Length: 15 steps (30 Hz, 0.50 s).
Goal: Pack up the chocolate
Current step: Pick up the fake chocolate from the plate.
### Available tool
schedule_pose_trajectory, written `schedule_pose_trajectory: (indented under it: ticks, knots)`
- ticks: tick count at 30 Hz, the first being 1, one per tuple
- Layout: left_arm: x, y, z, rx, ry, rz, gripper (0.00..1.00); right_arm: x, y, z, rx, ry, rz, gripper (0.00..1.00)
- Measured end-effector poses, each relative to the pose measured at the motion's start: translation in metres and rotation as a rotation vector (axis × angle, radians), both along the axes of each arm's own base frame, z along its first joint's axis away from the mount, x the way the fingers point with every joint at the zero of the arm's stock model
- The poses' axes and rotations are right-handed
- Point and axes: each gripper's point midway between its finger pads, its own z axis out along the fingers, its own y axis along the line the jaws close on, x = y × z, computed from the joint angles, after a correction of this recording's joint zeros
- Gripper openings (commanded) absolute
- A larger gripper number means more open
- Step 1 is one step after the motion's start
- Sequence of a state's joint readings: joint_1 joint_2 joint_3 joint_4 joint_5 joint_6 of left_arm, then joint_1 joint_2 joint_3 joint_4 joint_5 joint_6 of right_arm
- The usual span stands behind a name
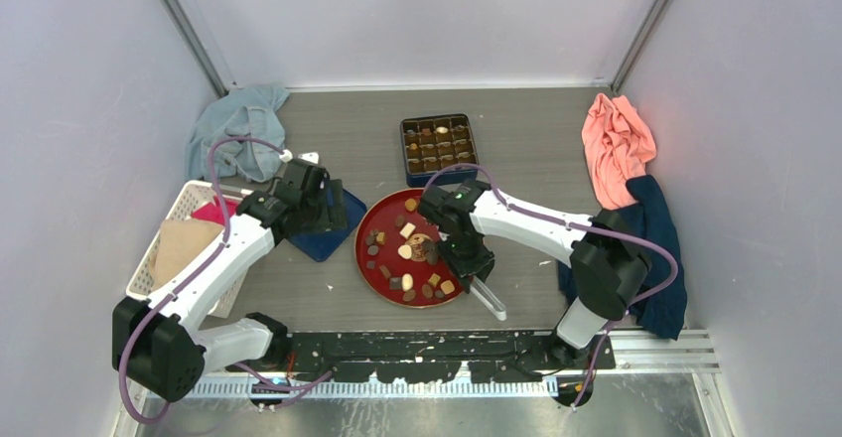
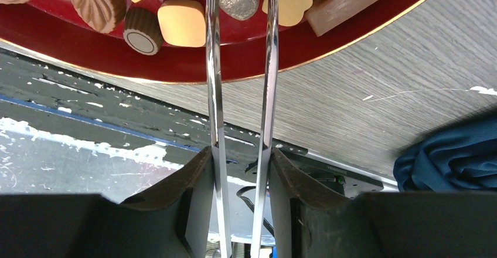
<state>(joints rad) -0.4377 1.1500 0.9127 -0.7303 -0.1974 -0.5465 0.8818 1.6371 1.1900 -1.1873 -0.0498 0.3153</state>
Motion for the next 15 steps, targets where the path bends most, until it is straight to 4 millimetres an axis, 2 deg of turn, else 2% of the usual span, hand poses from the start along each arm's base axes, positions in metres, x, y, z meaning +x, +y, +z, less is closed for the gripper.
schedule_pose_trajectory:
  ticks: [8,15]
  knots:
    - [0.000,0.000,0.000,0.000,0.000,0.000,0.85,0.019,0.004,0.009,-0.003,-0.085,0.005,0.21]
    - [0.000,0.000,0.000,0.000,0.000,0.000,0.85,0.041,0.006,0.025,0.018,-0.178,-0.022,0.19]
